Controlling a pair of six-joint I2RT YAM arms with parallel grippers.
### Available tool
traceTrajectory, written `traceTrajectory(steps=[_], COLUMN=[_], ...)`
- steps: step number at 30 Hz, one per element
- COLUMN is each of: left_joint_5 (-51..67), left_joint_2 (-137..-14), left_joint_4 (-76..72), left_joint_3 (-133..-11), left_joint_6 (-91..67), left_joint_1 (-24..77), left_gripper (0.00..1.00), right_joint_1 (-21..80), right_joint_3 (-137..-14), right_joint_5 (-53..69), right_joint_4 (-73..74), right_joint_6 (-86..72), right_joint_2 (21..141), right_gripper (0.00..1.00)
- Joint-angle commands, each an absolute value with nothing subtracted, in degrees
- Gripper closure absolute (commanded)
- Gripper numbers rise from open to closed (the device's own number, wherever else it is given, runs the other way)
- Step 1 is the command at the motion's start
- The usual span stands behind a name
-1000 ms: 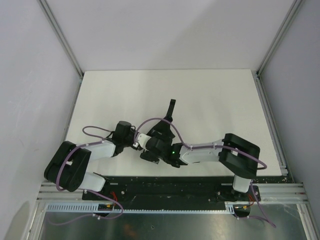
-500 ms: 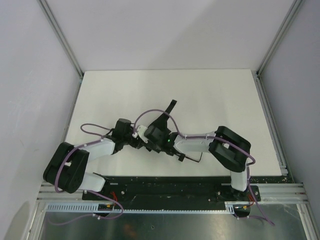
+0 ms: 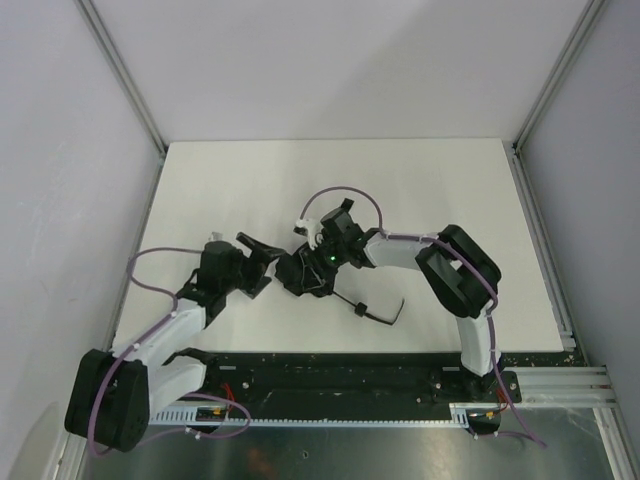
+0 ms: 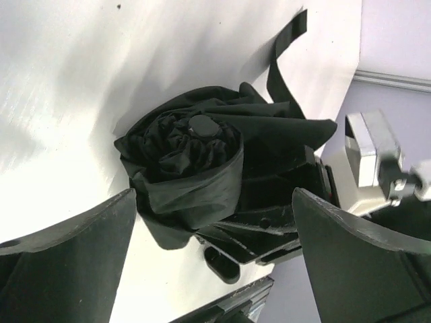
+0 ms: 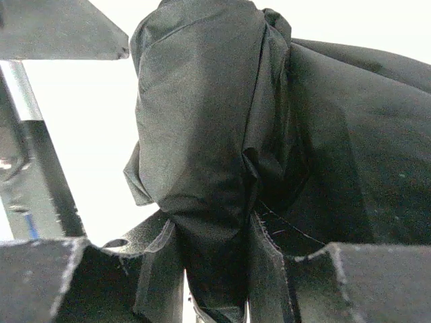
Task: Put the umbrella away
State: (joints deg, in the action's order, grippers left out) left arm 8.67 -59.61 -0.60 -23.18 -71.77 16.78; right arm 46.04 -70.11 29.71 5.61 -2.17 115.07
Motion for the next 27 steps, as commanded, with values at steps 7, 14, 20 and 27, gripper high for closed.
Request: traceTrajectory(steps=[7,14,20,27], left_joint_5=[17.69,18.56,16.51,13.36], left_joint_2=[-63.96,-72.25,-81.58,-88.10], left_joint_4=[-9.75,-14.31,-15.00,-24.73], left_joint_3=[-20.34,-21.47,-23.56,-16.86], left_joint_6=[-74.62,-80.33,-84.98,-86.49], left_joint_1=[16.20,19.14,23.22,23.51], left_gripper=[0.01,0.01,0.02,0.47], right_joint_1=[42.52,41.63,41.57,42.68], right_joint_3=[-64.91,-64.87,-64.95,-66.56], right_joint_5=[44.74,46.64,47.20,45.71], right_joint_4=[12.55,11.03,11.02,14.14], right_joint_6=[-9.05,-9.91,-10.01,-8.51], right_joint_2=[125.91,125.99,125.14,121.32], right_gripper=[1.00,1.00,1.00,1.00])
